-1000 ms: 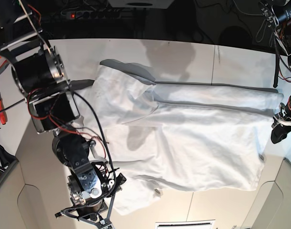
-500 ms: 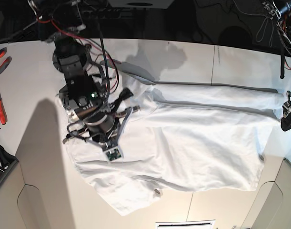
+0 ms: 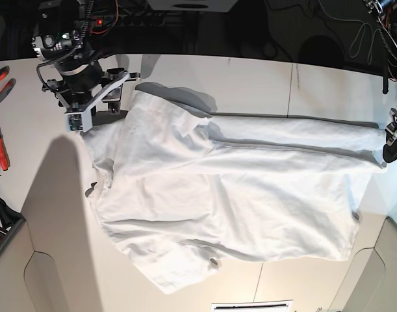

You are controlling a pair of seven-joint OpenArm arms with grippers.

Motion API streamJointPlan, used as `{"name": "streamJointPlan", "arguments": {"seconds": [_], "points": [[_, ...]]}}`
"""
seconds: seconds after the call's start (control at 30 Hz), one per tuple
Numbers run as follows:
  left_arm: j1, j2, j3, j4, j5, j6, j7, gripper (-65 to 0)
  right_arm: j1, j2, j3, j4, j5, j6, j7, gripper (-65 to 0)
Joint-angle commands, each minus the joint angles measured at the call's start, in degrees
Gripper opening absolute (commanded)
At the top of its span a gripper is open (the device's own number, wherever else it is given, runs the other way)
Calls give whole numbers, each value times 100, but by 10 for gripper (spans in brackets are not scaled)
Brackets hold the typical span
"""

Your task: Layout the t-shirt on the table in an organized manner, then fold the t-shirt properly

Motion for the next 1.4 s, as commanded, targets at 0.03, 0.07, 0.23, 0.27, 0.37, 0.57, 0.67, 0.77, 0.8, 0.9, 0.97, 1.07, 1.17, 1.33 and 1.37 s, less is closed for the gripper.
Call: {"name": "streamJointPlan", "arguments": {"seconds": [0.03,0.07,0.23,0.27,0.37,0.57,0.67,0.77,0.8,0.9,0.97,1.07,1.17,1.33,1.37], "points": [[-63,-142,-24,92,-184,-73,-101,-455,70,-4,219,-103,575,243,131,-357],[-63,-142,-24,92,-179,-73,-101,-455,83,-11,269,-232,839,315,131,-357],[-63,-142,-24,92,-179,-73,-98,-455,208,-284,295,-1191,1659,774,138,-357],[-66,-142,-24,92,-179,-73,-101,-455,262,-352,295,-1416,1801,894,133,-357],[-66,-142,-24,92,-181,-73,-103,-455,481,-494,282,-1998,2114,1185,129,-358],[-66,-142,-24,92,-177,-73,-101,-455,833,-505,236,-2232,2216,1226,87,-498],[-66,-142,-24,92,-179,-73,-101,-455,999,-507,236,-2223,2627,1335,-114,-650],[-63,-142,-24,92,-179,-73,-101,-455,1200,-584,208,-2146,3268,1784,-444,-650],[-63,-142,-24,92,-179,-73,-101,-455,1281,-656,184,-2100,3370,1934,-472,-650],[-66,-142,-24,92,-181,-73,-101,-455,1635,-898,37,-2068,3357,2059,-321,-650],[-66,-142,-24,92,-181,-73,-101,-455,1993,-1064,-146,-2072,2953,2055,-13,-650],[-68,-142,-24,92,-184,-73,-101,-455,2645,-1241,-531,-2122,2031,2033,531,-650],[-66,-142,-24,92,-181,-73,-101,-455,3346,-1320,-946,-2264,1167,1969,872,-626],[-66,-142,-24,92,-177,-73,-98,-455,4183,-1342,-1353,-2492,428,1639,883,-342],[-66,-142,-24,92,-179,-73,-98,-455,4273,-1342,-1364,-2492,297,1585,881,-342]]}}
